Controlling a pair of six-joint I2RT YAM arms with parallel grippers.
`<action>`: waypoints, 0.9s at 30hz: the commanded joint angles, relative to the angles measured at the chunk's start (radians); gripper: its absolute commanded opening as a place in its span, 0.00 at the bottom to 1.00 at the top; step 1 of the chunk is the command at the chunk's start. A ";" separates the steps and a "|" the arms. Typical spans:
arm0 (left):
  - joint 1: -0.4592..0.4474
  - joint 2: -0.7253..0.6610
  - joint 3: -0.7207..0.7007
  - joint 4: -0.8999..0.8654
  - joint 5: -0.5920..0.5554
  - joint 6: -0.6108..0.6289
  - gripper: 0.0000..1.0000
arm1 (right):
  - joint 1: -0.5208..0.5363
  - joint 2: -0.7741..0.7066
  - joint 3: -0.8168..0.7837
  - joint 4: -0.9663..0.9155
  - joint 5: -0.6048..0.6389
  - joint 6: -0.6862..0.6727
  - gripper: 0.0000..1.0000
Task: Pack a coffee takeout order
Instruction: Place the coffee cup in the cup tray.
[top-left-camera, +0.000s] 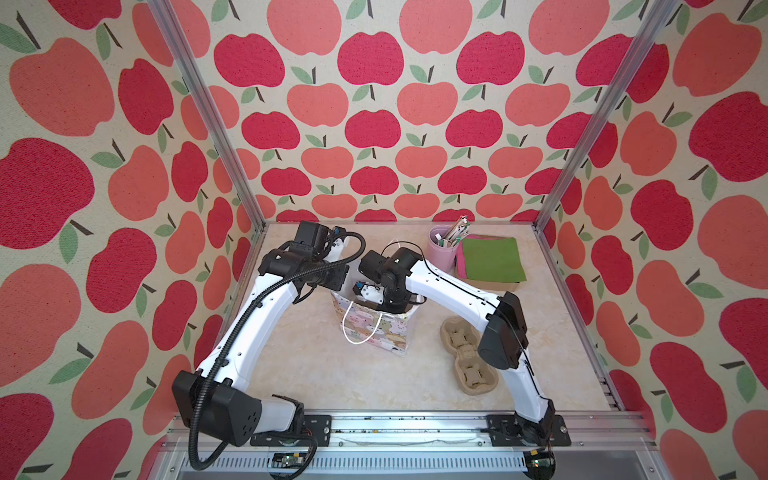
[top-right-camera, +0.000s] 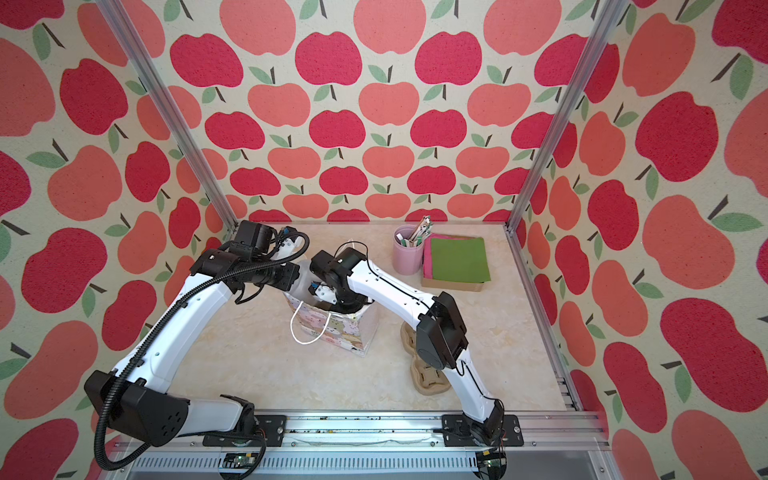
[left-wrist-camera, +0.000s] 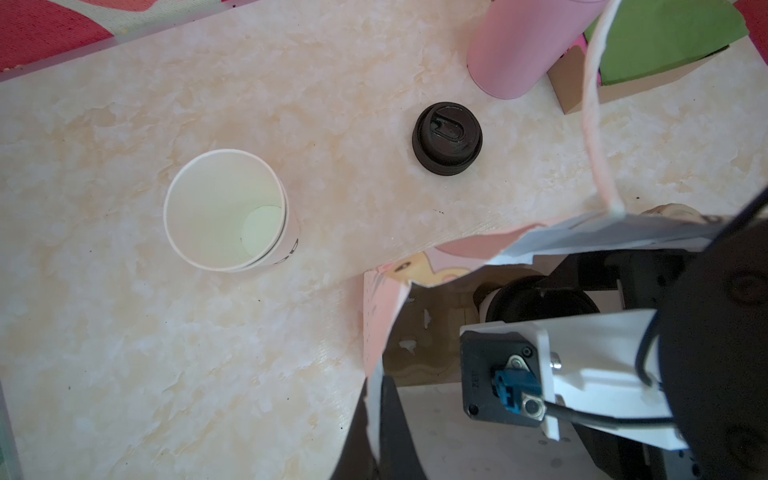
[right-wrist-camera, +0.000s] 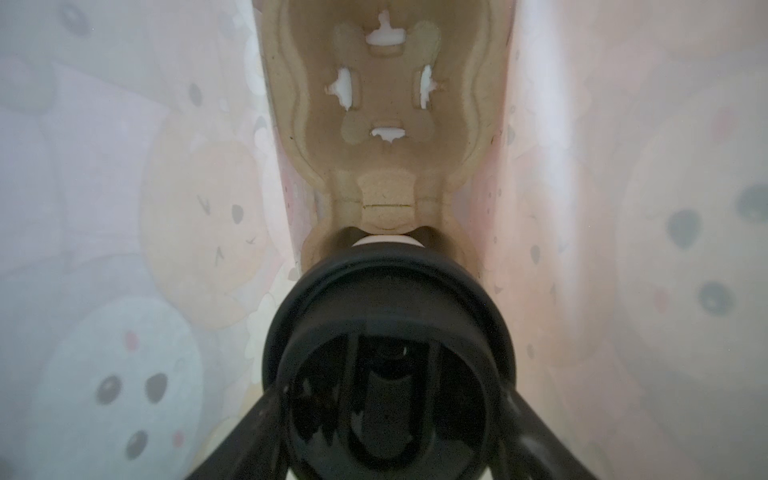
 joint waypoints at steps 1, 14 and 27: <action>-0.006 -0.010 0.016 0.004 -0.017 0.016 0.00 | 0.010 0.084 -0.016 -0.011 -0.019 0.013 0.64; -0.013 -0.004 0.012 0.004 -0.017 0.020 0.00 | 0.016 0.072 0.083 -0.045 -0.023 0.016 0.77; -0.017 0.003 0.028 -0.027 -0.039 0.036 0.00 | 0.021 0.051 0.154 -0.081 -0.013 0.016 0.93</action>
